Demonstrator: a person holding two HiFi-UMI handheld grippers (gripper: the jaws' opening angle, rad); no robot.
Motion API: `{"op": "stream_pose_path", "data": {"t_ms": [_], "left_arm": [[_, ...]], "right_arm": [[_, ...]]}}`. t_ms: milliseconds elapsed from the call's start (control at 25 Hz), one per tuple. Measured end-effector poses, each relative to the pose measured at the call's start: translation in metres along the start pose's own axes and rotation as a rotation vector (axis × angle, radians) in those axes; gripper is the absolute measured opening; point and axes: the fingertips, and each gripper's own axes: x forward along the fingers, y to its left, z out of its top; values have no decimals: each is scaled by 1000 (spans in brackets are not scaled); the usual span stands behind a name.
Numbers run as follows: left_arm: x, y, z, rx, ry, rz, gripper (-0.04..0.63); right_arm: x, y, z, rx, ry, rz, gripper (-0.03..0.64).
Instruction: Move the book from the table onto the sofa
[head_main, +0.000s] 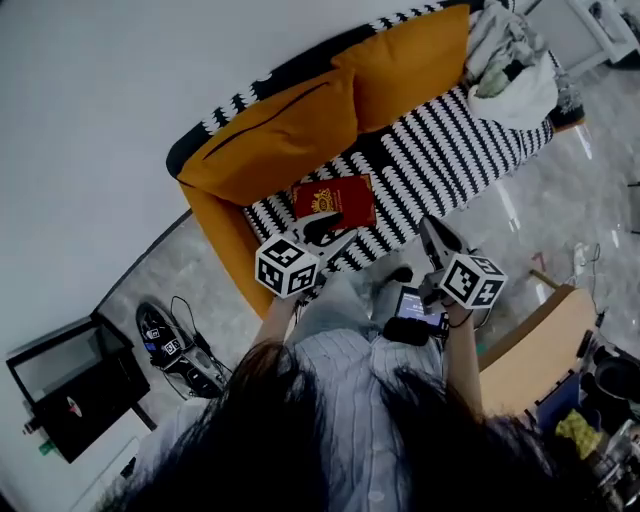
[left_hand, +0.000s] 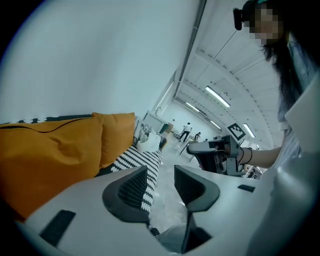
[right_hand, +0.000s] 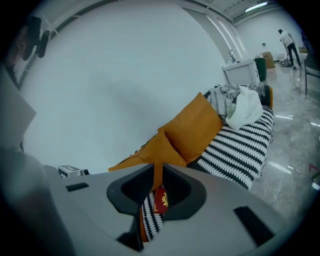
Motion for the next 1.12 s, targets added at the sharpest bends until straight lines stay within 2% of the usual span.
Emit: {"op": "stream_pose_path", "data": {"t_ms": [360,480,600,920,1120], "left_arm": [[18,-41,6,64,2,-49,156],[17,-55,1,96,18,-37,150],[18,-72,-1,97,3,-20,141],[19,-151,-20,115,-52,-3,133],[20,-199,-43,151,-44,-7,133]], "right_arm": [[-35,-24,-7,41,-52,-25,61],[-54,-28,-10,37,-58,-20,61],[-80,-32,-10,5,-73,-22,61],[-162,-57,-31,-30,-115,-23,61],[-208,-64,-47,-41,-152,-9,61]]}}
